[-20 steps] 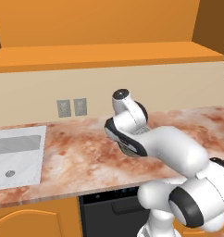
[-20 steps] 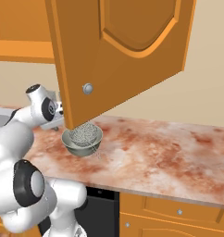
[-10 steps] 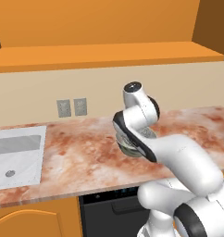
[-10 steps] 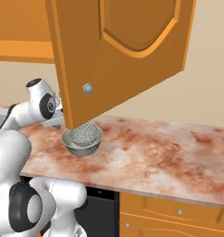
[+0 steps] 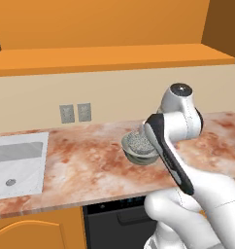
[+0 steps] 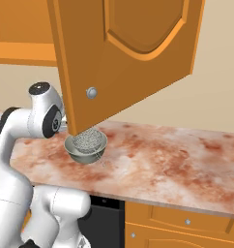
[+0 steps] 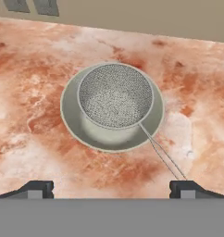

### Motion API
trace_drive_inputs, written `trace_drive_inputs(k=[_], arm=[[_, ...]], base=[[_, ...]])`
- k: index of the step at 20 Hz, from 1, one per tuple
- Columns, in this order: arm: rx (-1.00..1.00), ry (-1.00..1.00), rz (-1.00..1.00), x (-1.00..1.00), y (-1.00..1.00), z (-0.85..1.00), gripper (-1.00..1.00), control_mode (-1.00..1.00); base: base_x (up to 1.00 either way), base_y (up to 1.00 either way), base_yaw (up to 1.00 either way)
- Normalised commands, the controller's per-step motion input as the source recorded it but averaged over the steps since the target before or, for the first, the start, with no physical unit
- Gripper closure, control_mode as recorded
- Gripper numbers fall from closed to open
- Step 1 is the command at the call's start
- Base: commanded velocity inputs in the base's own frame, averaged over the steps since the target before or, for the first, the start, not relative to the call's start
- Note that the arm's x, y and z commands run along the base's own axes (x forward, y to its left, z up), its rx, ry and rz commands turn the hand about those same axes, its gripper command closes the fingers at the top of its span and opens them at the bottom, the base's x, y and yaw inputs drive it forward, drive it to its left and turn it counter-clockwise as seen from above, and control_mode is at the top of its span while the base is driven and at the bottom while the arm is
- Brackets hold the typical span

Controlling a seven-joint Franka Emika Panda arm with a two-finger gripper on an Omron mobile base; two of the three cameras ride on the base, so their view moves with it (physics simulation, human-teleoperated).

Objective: Open the cabinet and setup a tea strainer by placing it in the bowl upright.

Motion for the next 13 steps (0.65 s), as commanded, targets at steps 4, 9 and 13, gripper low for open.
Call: trace_drive_inputs(k=[4, 9, 13], arm=[[0.15, -0.11, 0.0, -0.78, -0.09, 0.64, -1.0, -1.0], [0.0, -0.07, 0.0, -0.56, 0.13, 0.62, -1.0, -1.0], [0.0, 0.0, 0.0, -0.3, 0.18, 0.47, -1.0, -1.0]], base=[[0.0, 0.0, 0.0], [0.0, 0.0, 0.0], [0.0, 0.0, 0.0]])
